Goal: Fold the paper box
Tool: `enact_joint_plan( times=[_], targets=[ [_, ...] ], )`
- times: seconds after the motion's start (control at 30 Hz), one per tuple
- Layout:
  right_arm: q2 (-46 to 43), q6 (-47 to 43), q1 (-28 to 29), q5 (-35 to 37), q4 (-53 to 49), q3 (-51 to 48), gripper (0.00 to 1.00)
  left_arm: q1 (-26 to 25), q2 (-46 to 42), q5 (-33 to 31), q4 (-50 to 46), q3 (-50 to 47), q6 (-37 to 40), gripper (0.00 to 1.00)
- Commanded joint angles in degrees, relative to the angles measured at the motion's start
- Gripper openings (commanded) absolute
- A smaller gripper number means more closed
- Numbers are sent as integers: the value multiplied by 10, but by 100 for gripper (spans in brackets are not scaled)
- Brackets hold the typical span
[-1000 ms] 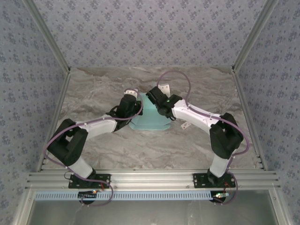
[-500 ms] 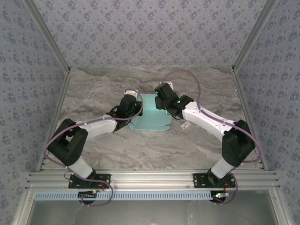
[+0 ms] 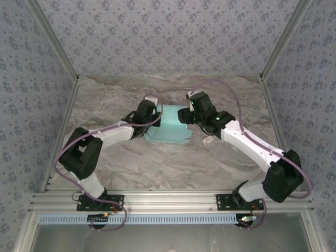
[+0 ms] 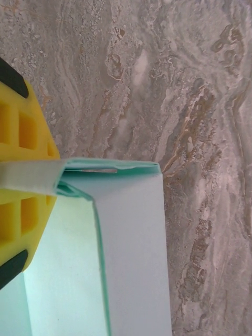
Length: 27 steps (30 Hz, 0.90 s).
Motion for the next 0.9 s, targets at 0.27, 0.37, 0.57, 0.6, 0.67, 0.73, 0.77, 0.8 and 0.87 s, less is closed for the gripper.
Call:
enact_joint_plan(
  times=[0.27, 0.37, 0.57, 0.6, 0.67, 0.73, 0.77, 0.8, 0.87],
  targets=[
    [-9, 3, -16, -33, 92, -70, 62, 31, 71, 128, -314, 162, 107, 13],
    [-19, 8, -20, -22, 92, -87, 62, 36, 95, 151, -395, 202, 152, 14],
    [-38, 29, -43, -25, 87, -115, 62, 44, 125, 168, -491, 246, 222, 16],
    [-39, 32, -47, -27, 85, -119, 62, 45, 133, 171, -505, 257, 233, 17],
    [-39, 38, -52, -30, 80, -124, 62, 45, 157, 163, -543, 284, 250, 18],
    [-38, 42, -56, -32, 78, -131, 62, 45, 184, 156, -570, 309, 266, 20],
    [-38, 42, -57, -32, 76, -134, 62, 45, 194, 152, -580, 319, 272, 21],
    [-39, 43, -57, -31, 74, -137, 62, 45, 204, 149, -591, 331, 276, 22],
    [-41, 44, -58, -28, 70, -143, 62, 45, 222, 146, -605, 353, 282, 23]
  ],
)
